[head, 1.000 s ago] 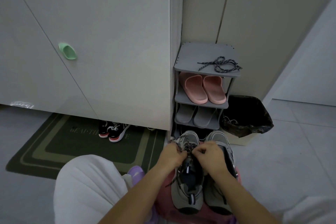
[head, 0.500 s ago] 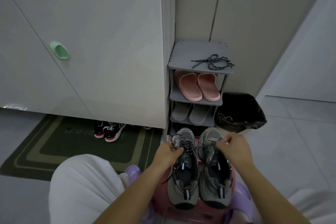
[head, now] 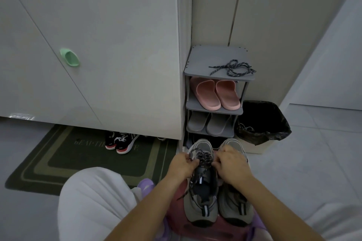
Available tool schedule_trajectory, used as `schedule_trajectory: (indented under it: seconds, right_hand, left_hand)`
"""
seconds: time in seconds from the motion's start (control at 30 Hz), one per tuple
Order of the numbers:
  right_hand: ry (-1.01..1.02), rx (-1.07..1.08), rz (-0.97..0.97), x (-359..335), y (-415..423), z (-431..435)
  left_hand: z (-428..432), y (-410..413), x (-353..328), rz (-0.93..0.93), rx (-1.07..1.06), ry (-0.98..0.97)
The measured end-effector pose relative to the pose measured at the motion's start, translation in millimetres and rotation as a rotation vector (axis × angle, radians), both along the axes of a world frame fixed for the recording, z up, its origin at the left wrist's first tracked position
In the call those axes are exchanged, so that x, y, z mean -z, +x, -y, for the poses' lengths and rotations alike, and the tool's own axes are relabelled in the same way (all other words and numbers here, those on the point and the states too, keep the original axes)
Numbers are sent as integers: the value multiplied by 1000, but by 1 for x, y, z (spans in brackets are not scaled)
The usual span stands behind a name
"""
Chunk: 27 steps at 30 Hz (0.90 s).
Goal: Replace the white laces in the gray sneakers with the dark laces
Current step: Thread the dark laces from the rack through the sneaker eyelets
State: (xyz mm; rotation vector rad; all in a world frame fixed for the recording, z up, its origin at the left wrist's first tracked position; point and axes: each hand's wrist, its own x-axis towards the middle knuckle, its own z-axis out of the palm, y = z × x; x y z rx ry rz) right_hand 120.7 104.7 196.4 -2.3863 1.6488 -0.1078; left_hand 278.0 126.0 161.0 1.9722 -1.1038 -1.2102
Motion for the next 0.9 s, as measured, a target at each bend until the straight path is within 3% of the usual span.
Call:
schedule_trajectory:
  seconds: [0.53, 0.73, 0.9]
  right_hand:
    - [-40, 183, -129, -13, -67, 11]
    - [-31, 261, -69, -17, -77, 13]
    - [124, 291, 16, -24, -87, 12]
  left_hand:
    - [-3, -1, -3, 104, 62, -33]
    - [-3, 3, -4, 119, 72, -41]
    - [-8, -2, -10, 179, 102, -40]
